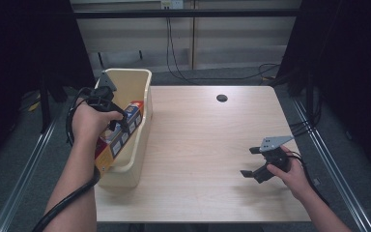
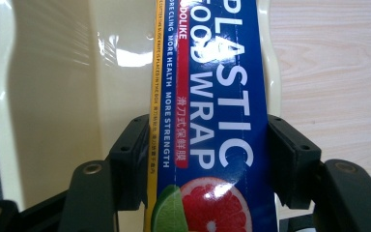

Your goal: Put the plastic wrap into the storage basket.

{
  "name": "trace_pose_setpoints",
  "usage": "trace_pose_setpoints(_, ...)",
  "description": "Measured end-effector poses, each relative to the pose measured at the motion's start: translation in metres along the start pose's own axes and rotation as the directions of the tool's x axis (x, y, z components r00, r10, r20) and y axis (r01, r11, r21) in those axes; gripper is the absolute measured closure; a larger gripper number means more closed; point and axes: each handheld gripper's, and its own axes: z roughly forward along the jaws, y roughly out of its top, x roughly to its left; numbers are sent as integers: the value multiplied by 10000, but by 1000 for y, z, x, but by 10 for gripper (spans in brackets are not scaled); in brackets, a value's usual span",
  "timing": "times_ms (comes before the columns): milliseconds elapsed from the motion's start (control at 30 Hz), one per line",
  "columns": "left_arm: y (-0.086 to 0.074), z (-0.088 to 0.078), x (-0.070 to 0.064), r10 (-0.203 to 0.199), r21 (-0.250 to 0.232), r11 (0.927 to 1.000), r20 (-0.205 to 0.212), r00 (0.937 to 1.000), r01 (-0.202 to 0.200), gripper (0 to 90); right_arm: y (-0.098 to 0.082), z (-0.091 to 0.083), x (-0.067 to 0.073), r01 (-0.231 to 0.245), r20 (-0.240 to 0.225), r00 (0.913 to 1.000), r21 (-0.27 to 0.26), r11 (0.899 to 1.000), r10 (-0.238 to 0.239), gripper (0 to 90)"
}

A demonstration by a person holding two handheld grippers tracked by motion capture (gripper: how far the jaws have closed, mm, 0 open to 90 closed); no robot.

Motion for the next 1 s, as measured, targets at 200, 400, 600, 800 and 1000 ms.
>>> trace_pose_setpoints(200, 0, 5, 0, -49, 55, 10000, 42, 10000, 49, 407, 0, 0, 0, -1, 32, 10000, 7, 10000, 1, 21)
trace_pose_setpoints(400, -1, 8, 1, -103, 75, 9999, 58, 9999, 102, 406, 0, 0, 0, -2, 18, 10000, 10, 10000, 2, 21)
trace_pose_setpoints(600, -2, 12, 1, -135, 165, 9998, 99, 9999, 134, 406, 0, 0, 0, 0, 33, 10000, 8, 10000, 0, 20)
trace_pose_setpoints(800, -2, 15, 2, -241, 149, 9996, 129, 9996, 239, 406, 0, 0, 0, -1, 25, 10000, 2, 10000, 1, 20)
trace_pose_setpoints(1000, -2, 18, 3, -275, 156, 9995, 123, 9995, 273, 406, 0, 0, 0, 16, 55, 10000, 30, 10000, -16, 20)
